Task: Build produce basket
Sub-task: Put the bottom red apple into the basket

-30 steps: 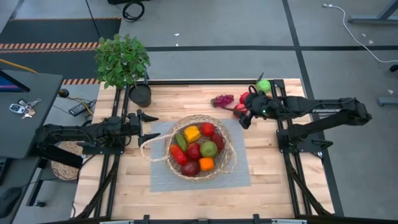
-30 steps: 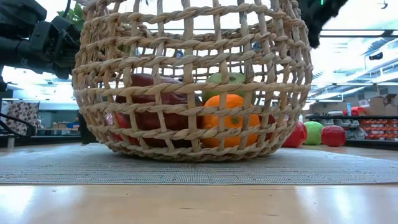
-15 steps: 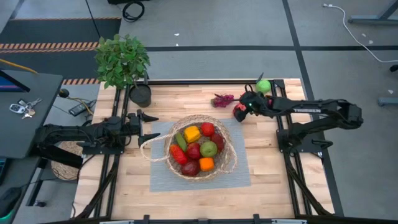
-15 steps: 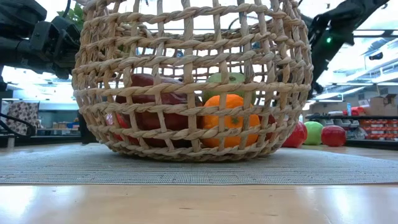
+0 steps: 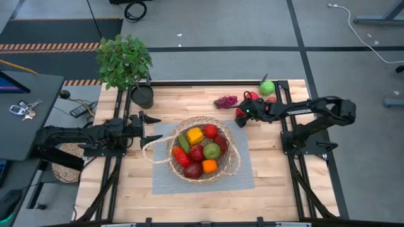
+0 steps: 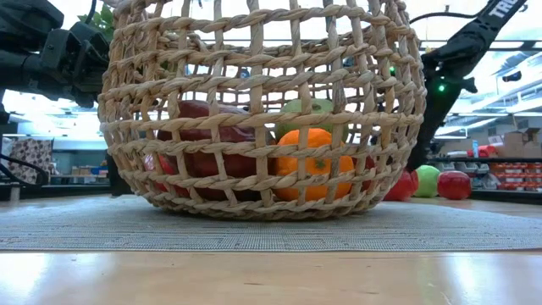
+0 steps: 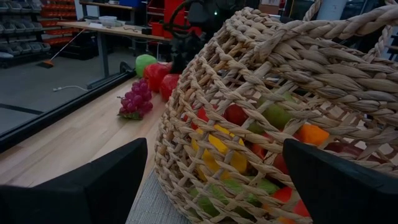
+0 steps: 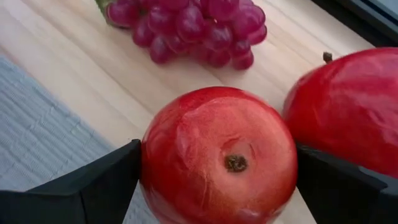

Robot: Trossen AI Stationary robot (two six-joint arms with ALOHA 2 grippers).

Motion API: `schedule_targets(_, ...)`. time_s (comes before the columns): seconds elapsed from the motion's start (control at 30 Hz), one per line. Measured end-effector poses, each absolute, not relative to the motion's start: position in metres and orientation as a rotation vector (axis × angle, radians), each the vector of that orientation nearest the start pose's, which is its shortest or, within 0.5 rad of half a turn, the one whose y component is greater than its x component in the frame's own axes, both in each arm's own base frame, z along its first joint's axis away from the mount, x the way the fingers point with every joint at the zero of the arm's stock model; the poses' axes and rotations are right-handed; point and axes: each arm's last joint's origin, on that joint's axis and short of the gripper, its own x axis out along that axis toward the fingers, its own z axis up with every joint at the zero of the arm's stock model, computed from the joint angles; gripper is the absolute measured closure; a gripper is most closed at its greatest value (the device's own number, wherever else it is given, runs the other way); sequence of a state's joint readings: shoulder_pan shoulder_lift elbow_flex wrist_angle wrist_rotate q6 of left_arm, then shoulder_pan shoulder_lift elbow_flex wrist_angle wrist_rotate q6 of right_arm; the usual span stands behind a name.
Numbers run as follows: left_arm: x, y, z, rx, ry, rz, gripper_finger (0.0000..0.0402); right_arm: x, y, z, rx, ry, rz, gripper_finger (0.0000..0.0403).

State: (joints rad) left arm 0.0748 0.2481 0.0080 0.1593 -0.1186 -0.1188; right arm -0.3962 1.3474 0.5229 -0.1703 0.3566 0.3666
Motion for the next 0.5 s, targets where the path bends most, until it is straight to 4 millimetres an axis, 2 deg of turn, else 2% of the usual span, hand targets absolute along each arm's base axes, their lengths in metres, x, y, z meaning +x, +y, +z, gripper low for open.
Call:
schedule_targets(0.27, 0.1119, 0.0118, 0.1606, -0.116, 0.069, 0.198, 0.0019, 0.2109, -0.0992, 0.1386, 0.341, 0.812, -0.862, 0.0018)
schedule_targets(0.5, 0.1119, 0.0118, 0.1606, -0.117, 0.069, 0.198, 0.0019, 0.2075, -0.0947, 0.1441, 0.363, 0.811, -0.817, 0.0048)
